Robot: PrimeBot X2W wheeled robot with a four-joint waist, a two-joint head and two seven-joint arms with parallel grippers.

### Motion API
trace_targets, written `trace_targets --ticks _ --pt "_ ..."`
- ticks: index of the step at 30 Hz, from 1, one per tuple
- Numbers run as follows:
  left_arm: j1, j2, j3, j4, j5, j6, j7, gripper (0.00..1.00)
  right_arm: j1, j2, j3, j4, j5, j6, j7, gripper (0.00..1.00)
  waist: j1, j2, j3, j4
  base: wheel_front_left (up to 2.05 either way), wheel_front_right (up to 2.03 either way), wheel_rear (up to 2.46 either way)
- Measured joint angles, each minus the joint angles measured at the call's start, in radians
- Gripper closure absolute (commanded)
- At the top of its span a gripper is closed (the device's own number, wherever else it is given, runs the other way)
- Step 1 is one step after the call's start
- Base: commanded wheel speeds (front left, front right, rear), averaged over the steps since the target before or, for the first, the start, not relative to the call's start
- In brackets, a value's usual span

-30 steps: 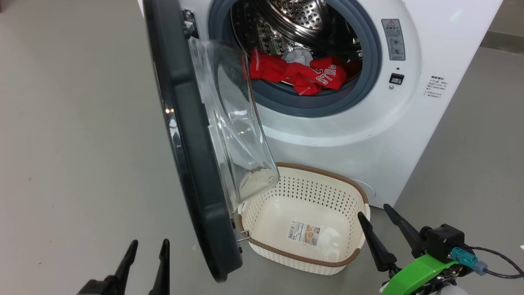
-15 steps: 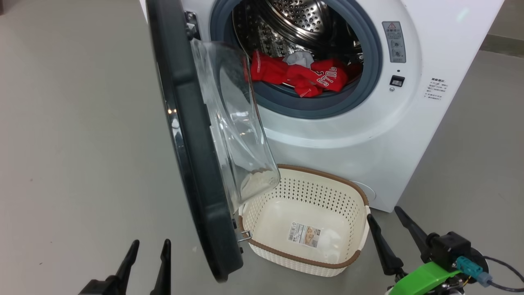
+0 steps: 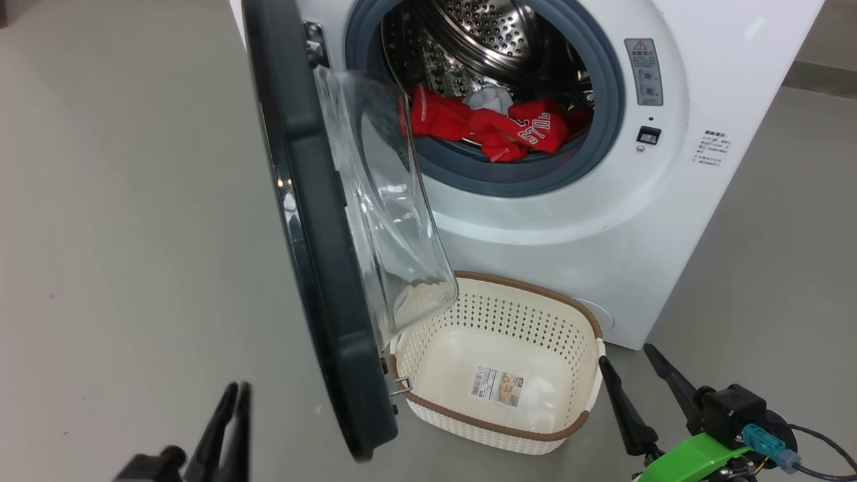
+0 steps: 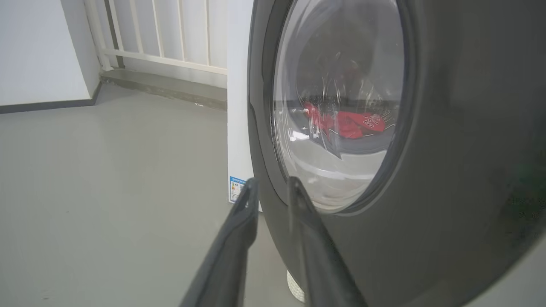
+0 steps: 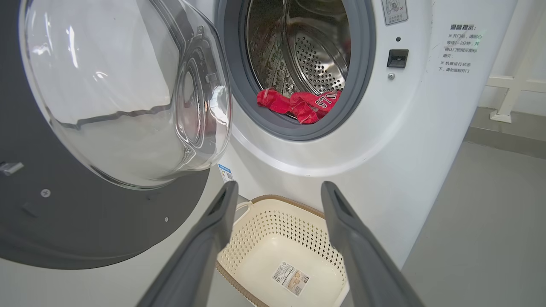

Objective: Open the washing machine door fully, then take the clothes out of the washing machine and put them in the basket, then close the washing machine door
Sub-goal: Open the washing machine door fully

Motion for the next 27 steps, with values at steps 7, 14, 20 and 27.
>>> trace_targets --ticks 7,14,20,27 --pt "-0.017 0.000 0.059 -0.177 -0.032 0.010 0.000 1.00 0.001 0.001 -0.012 -0.001 -0.005 0.000 0.000 0.00 0.0000 0.0000 -0.004 0.003 0.00 0.00 0.00" --pt "-0.063 0.001 0.033 -0.447 -0.056 0.021 -0.005 1.00 0.001 0.001 -0.014 -0.010 -0.007 0.000 0.000 0.00 0.0001 0.0000 -0.002 0.004 0.00 0.00 0.00" --pt "-0.067 0.001 -0.169 -0.581 -0.063 0.017 -0.008 1.00 0.001 0.001 -0.015 -0.019 -0.009 0.000 0.000 0.00 0.0000 0.0000 0.008 0.001 0.00 0.00 0.00" --pt "-0.011 0.005 -0.374 -0.467 -0.101 0.007 -0.008 1.00 0.000 0.001 -0.011 -0.022 -0.010 0.000 0.000 0.00 0.0000 0.0000 0.020 -0.009 0.00 0.00 0.00"
